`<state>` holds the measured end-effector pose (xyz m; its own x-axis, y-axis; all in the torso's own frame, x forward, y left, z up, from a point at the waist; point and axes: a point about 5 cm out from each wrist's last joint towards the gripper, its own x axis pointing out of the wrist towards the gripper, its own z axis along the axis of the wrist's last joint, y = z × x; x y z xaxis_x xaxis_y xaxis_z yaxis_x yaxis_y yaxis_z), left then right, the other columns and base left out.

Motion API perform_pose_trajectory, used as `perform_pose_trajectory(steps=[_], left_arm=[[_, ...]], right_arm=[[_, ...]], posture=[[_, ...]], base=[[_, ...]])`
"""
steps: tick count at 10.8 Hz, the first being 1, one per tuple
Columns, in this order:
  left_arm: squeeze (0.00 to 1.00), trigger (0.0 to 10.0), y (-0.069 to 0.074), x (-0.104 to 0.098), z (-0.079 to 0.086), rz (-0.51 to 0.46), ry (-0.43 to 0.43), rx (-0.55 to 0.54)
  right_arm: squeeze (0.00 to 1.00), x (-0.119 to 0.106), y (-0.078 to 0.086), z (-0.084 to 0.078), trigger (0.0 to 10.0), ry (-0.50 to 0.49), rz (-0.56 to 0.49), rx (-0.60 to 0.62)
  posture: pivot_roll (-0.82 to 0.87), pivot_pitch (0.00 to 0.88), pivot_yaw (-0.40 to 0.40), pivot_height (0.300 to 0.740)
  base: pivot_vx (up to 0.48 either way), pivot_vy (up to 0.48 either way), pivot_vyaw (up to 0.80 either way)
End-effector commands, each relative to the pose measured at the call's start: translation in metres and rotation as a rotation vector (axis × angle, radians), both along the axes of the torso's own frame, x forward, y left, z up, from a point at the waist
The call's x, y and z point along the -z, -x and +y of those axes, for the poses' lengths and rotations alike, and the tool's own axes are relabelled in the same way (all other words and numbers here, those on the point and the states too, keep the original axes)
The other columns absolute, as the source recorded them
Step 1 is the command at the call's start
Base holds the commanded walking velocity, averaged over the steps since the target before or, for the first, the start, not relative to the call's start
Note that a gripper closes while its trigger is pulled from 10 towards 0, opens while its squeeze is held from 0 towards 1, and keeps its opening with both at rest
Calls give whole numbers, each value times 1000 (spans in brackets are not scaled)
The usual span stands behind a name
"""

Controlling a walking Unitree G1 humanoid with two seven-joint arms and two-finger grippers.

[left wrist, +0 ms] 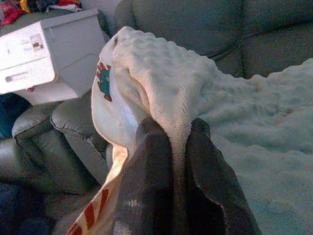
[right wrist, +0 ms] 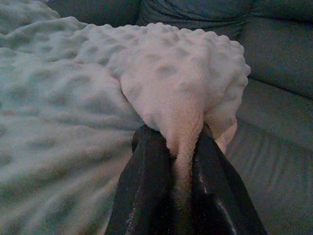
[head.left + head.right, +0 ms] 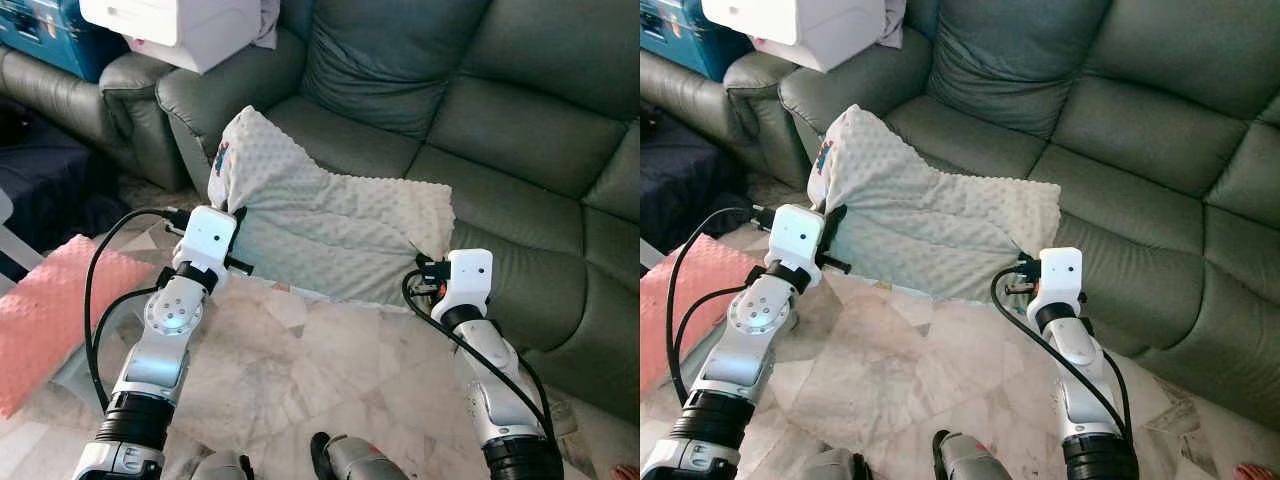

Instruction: Move the pillow to the sofa

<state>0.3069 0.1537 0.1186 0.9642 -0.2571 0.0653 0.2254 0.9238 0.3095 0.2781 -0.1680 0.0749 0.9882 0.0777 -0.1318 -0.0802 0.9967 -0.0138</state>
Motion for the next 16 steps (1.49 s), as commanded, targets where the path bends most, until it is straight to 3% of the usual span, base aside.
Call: perform_pose_trajectory(steps=[1,5,16], left_arm=[[0,10000,-3,-7,-1,-29,15,14],[0,10000,-2,-5,-4,-17,33,32],[0,10000,0,-1,-8,0,52,44]], right_arm=[[0,-9,-1,-1,10000,5,-39,1],[0,-8,-2,1,10000,5,-38,-9],[0,-7,-3,4,10000,2,-27,-16]], posture=[[-105,85,-26,740],[-104,83,-28,740],[-107,90,-31,740]], base=[[0,0,-800],[268,0,-402],[275,0,-800]])
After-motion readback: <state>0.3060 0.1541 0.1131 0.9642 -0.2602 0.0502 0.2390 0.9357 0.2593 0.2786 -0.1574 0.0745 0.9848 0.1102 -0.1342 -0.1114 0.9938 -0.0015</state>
